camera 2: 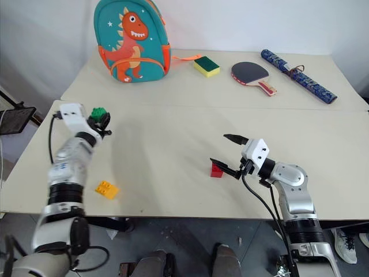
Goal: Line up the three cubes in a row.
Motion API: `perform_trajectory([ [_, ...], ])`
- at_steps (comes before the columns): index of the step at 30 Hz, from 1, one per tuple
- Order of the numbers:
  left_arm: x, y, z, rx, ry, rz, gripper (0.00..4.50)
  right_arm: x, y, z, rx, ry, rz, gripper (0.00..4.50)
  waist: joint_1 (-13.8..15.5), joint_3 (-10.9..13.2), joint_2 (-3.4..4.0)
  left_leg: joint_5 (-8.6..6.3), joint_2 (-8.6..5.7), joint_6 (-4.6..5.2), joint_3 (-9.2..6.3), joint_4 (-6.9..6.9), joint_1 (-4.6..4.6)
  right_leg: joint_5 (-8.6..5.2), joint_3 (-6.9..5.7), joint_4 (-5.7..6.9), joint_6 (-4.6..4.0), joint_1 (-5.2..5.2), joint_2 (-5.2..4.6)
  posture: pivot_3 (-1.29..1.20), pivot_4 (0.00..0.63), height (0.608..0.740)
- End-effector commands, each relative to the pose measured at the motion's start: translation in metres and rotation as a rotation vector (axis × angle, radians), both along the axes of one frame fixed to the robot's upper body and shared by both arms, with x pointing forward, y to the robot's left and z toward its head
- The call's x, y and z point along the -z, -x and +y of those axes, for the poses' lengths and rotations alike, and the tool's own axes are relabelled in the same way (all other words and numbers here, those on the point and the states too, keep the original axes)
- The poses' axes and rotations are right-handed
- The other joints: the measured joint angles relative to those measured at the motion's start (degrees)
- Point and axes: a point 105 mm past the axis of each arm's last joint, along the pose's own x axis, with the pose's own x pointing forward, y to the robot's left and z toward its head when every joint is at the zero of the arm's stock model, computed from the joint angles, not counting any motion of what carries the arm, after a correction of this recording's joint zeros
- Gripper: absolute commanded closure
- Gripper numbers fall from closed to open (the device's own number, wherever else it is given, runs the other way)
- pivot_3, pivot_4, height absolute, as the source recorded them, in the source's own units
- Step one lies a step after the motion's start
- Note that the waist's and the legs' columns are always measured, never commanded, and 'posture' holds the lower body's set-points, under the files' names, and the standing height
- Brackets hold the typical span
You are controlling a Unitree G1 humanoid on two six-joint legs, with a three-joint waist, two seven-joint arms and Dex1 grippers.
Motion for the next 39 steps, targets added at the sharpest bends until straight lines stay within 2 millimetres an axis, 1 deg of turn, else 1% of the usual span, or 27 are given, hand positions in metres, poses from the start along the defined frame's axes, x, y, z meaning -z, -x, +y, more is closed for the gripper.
perform_trajectory([
  [1, -0.011, 0.042, -0.053, 0.535, -0.229, -0.038, 2.97, -0.013, 0.008, -0.028, 0.015, 0.016, -0.042, 0.0, 0.5, 0.0, 0.0, 0.0, -0.01, 0.0, -0.01, 0.0, 0.01, 0.0, 0.0, -0.02, 0.0, 0.02, 0.0, 0.0, 0.15, 0.74],
  [2, -0.006, 0.05, -0.063, 0.64, -0.286, -0.011, 2.97, -0.011, 0.011, -0.036, 0.017, 0.036, -0.031, 0.0, 0.8, 0.0, 0.02, 0.0, -0.02, 0.01, -0.01, 0.01, 0.02, 0.0, -0.01, -0.03, 0.0, 0.07, -0.01, 0.0, 0.15, 0.74],
  [4, 0.008, 0.062, -0.091, 0.833, -0.395, 0.029, 2.97, -0.005, 0.017, -0.053, 0.033, 0.074, -0.002, 0.0, 1.5, 0.0, 0.05, -0.01, -0.03, 0.02, -0.01, 0.02, 0.08, 0.0, 0.0, -0.11, 0.01, 0.19, -0.01, 0.0, 0.15, 0.74],
  [7, 0.031, 0.067, -0.127, 0.989, -0.532, 0.045, 2.97, 0.003, 0.028, -0.07, 0.05, 0.109, 0.038, 0.0, 1.9, 0.0, 0.04, 0.0, -0.04, 0.05, 0.01, 0.1, 0.04, 0.0, 0.01, -0.15, 0.01, 0.22, 0.0, 0.0, 0.15, 0.74],
  [8, 0.038, 0.066, -0.139, 1.018, -0.555, 0.044, 2.97, 0.005, 0.031, -0.074, 0.053, 0.112, 0.052, 0.0, 1.8, 0.0, 0.03, 0.0, -0.04, 0.05, 0.04, 0.12, 0.01, 0.0, 0.02, -0.17, 0.01, 0.2, 0.0, 0.0, 0.15, 0.74],
  [9, 0.044, 0.063, -0.151, 1.017, -0.557, 0.055, 2.97, 0.006, 0.034, -0.076, 0.056, 0.112, 0.061, 0.0, 1.7, 0.0, 0.03, 0.0, -0.04, 0.06, 0.06, 0.12, 0.0, 0.0, 0.03, -0.18, 0.01, 0.19, 0.0, 0.0, 0.15, 0.74],
  [10, 0.054, 0.056, -0.165, 1.009, -0.566, 0.078, 2.97, 0.01, 0.04, -0.077, 0.05, 0.111, 0.086, 0.0, 1.7, 0.0, 0.03, 0.01, -0.04, 0.06, 0.08, 0.12, 0.0, 0.0, 0.04, -0.17, 0.01, 0.18, 0.0, 0.0, 0.15, 0.74],
  [11, 0.061, 0.052, -0.173, 0.999, -0.574, 0.095, 2.97, 0.012, 0.044, -0.077, 0.045, 0.11, 0.104, 0.0, 1.9, 0.0, 0.03, 0.01, -0.04, 0.06, 0.08, 0.12, 0.0, 0.0, 0.04, -0.17, 0.01, 0.18, 0.0, 0.0, 0.15, 0.74],
  [12, 0.065, 0.052, -0.183, 1.015, -0.584, 0.082, 2.97, 0.016, 0.05, -0.076, 0.029, 0.107, 0.126, 0.0, 1.8, 0.0, 0.03, 0.01, -0.04, 0.08, 0.08, 0.13, 0.02, 0.0, 0.03, -0.17, 0.01, 0.19, 0.0, 0.0, 0.15, 0.74],
  [14, 0.07, 0.055, -0.193, 1.054, -0.593, 0.074, 2.97, 0.019, 0.059, -0.072, 0.006, 0.102, 0.154, 0.0, 1.5, 0.0, 0.04, 0.0, -0.04, 0.09, 0.12, 0.11, 0.05, 0.0, 0.06, -0.17, 0.01, 0.18, 0.0, 0.0, 0.15, 0.74],
  [17, 0.076, 0.056, -0.198, 1.074, -0.607, 0.105, 2.97, 0.021, 0.067, -0.069, -0.001, 0.099, 0.172, 0.0, 1.0, 0.0, 0.04, 0.0, -0.02, 0.09, 0.16, 0.06, 0.04, 0.0, 0.07, -0.16, 0.01, 0.12, 0.0, 0.0, 0.15, 0.74],
  [19, 0.08, 0.052, -0.2, 1.047, -0.623, 0.125, 2.97, 0.021, 0.069, -0.068, 0.005, 0.096, 0.171, 0.0, 1.1, 0.0, 0.04, 0.01, -0.02, 0.1, 0.16, 0.09, 0.04, 0.0, 0.11, -0.15, 0.01, 0.12, 0.0, 0.0, 0.15, 0.74],
  [27, 0.093, 0.048, -0.196, 1.028, -0.674, 0.167, 2.97, 0.019, 0.072, -0.058, 0.005, 0.064, 0.166, 0.0, 2.0, 0.0, 0.04, -0.04, -0.02, 0.19, 0.13, 0.39, -0.05, 0.0, 0.11, -0.14, 0.01, 0.19, -0.01, 0.0, 0.15, 0.74],
  [30, 0.093, 0.048, -0.198, 1.047, -0.672, 0.184, 2.97, 0.018, 0.071, -0.055, -0.002, 0.06, 0.167, 0.0, 1.9, 0.0, 0.04, -0.05, -0.02, 0.21, 0.12, 0.46, -0.05, 0.0, 0.12, -0.13, 0.0, 0.22, -0.01, 0.0, 0.15, 0.74],
  [31, 0.084, 0.048, -0.202, 1.053, -0.653, 0.145, 2.22, 0.018, 0.071, -0.054, -0.009, 0.058, 0.168, 0.0, 1.9, 0.0, 0.04, -0.05, -0.02, 0.21, 0.13, 0.5, -0.05, 0.0, 0.12, -0.11, 0.01, 0.22, -0.01, 0.0, 0.15, 0.74],
  [32, 0.077, 0.047, -0.205, 1.056, -0.639, 0.114, 2.13, 0.018, 0.071, -0.053, -0.014, 0.056, 0.17, 0.0, 1.9, 0.0, 0.04, -0.05, -0.02, 0.21, 0.13, 0.51, -0.05, 0.0, 0.12, -0.1, 0.0, 0.23, -0.01, 0.0, 0.15, 0.74],
  [33, 0.069, 0.045, -0.205, 1.038, -0.634, 0.083, 1.77, 0.018, 0.071, -0.05, -0.026, 0.054, 0.169, 0.0, 1.9, 0.0, 0.03, -0.05, -0.02, 0.22, 0.13, 0.52, -0.06, 0.0, 0.13, -0.1, 0.0, 0.22, -0.01, 0.0, 0.15, 0.74],
  [34, 0.06, 0.045, -0.204, 1.035, -0.631, 0.047, 1.52, 0.018, 0.071, -0.047, -0.039, 0.051, 0.17, 0.0, 1.9, 0.0, 0.03, -0.05, -0.02, 0.22, 0.12, 0.53, -0.08, 0.0, 0.13, -0.1, 0.0, 0.22, -0.01, 0.0, 0.15, 0.74],
  [36, 0.047, 0.047, -0.2, 1.045, -0.617, 0.028, 0.9, 0.016, 0.07, -0.042, -0.063, 0.047, 0.173, 0.0, 1.8, 0.0, 0.03, -0.06, -0.01, 0.22, 0.12, 0.55, -0.09, 0.0, 0.13, -0.08, 0.0, 0.21, -0.01, 0.0, 0.15, 0.74],
  [37, 0.038, 0.048, -0.194, 1.038, -0.608, 0.01, 0.65, 0.015, 0.069, -0.039, -0.081, 0.046, 0.174, 0.0, 1.8, 0.0, 0.03, -0.06, 0.0, 0.22, 0.11, 0.55, -0.08, 0.0, 0.12, -0.07, 0.0, 0.21, -0.01, 0.0, 0.15, 0.74],
  [38, 0.026, 0.049, -0.186, 1.03, -0.599, -0.003, 0.65, 0.015, 0.068, -0.035, -0.105, 0.046, 0.176, 0.0, 1.6, 0.0, 0.04, -0.06, 0.0, 0.22, 0.1, 0.55, -0.08, 0.0, 0.11, -0.05, 0.0, 0.2, -0.01, 0.0, 0.15, 0.74],
  [39, 0.012, 0.052, -0.171, 1.013, -0.587, -0.027, 0.65, 0.013, 0.067, -0.028, -0.139, 0.043, 0.175, 0.0, 1.4, 0.0, 0.05, -0.06, 0.0, 0.22, 0.11, 0.55, -0.08, 0.0, 0.13, -0.04, 0.0, 0.19, -0.01, 0.0, 0.15, 0.74],
])
